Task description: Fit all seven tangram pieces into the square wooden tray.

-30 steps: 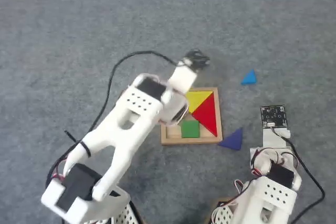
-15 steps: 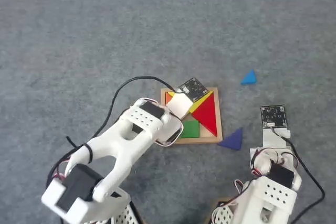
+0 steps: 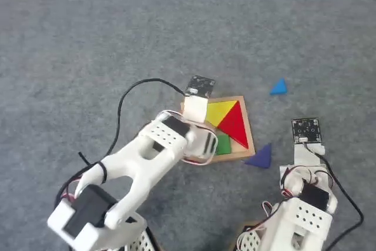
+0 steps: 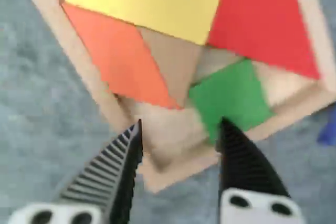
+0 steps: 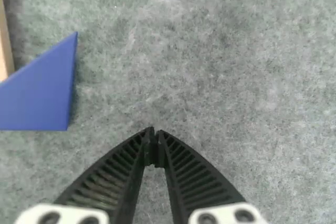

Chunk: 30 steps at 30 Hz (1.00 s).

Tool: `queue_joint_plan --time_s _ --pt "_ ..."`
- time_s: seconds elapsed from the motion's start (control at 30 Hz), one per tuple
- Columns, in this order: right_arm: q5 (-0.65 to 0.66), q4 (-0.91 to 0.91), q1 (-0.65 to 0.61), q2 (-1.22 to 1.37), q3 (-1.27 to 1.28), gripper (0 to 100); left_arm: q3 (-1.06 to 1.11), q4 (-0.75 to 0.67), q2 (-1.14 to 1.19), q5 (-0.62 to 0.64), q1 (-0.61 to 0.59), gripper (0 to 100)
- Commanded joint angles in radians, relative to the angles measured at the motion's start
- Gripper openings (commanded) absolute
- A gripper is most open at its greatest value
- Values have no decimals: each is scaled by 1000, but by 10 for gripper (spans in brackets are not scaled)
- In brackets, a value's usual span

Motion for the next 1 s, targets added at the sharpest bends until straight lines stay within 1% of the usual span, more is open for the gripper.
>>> queue_joint_plan --time_s 0.0,0.1,0.23,0.33,0.4,0.47,0.6,0.73,0.8,0.87,0.97 --pt "12 -4 -10 -16 -8 13 -61 -26 -52 97 71 288" --pt "12 -4 -10 -16 -8 13 -84 -12 -46 97 77 299" --pt "12 -4 -12 -16 -8 13 -90 -34 -25 97 87 300" --pt "12 -4 -12 -16 -8 13 -88 -77 44 98 92 300" --pt "12 -4 -12 -16 -8 13 -111 -74 101 98 91 300" --pt "12 -4 -12 -16 -8 13 -156 -32 160 98 89 300" --pt "12 -4 -12 -16 -8 13 -266 95 258 98 92 299" --pt "12 -4 -12 -16 -8 13 -331 164 353 97 92 295" --pt "12 -4 -12 -16 -8 13 -351 187 387 91 94 254" --pt "12 -4 -12 -16 -8 13 -371 204 410 81 97 168" --pt "12 -4 -12 -16 -8 13 -407 224 416 -37 126 31"
